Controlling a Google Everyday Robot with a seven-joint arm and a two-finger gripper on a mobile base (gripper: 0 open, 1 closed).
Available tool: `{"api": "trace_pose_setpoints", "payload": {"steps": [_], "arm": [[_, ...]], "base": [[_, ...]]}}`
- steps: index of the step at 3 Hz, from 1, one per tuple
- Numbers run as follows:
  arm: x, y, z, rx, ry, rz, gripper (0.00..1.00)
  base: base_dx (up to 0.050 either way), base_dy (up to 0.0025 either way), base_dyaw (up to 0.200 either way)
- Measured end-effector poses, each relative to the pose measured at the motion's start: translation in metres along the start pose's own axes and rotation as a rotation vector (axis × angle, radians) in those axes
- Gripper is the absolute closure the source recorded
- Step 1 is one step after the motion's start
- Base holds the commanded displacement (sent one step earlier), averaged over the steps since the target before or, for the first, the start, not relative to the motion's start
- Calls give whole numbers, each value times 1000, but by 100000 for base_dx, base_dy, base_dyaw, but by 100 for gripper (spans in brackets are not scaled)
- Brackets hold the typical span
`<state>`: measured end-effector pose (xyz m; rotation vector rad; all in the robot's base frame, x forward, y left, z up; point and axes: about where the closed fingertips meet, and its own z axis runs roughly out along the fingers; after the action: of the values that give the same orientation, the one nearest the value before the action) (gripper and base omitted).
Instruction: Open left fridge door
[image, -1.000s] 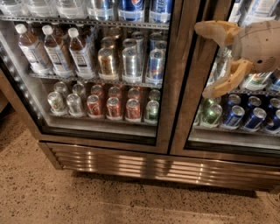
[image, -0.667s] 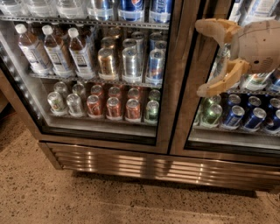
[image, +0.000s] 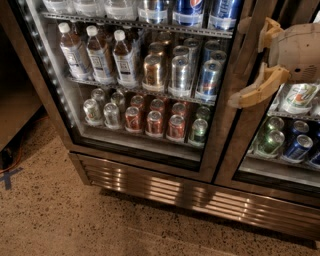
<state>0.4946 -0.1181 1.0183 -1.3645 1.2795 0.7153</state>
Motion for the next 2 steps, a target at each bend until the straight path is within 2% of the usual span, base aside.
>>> {"api": "trace_pose_setpoints", "payload": {"steps": [1, 2], "arm": [[0, 0, 0, 0, 0, 0, 19], [0, 0, 0, 0, 0, 0, 42]], "base": [[0, 0, 0], [0, 0, 0]]}}
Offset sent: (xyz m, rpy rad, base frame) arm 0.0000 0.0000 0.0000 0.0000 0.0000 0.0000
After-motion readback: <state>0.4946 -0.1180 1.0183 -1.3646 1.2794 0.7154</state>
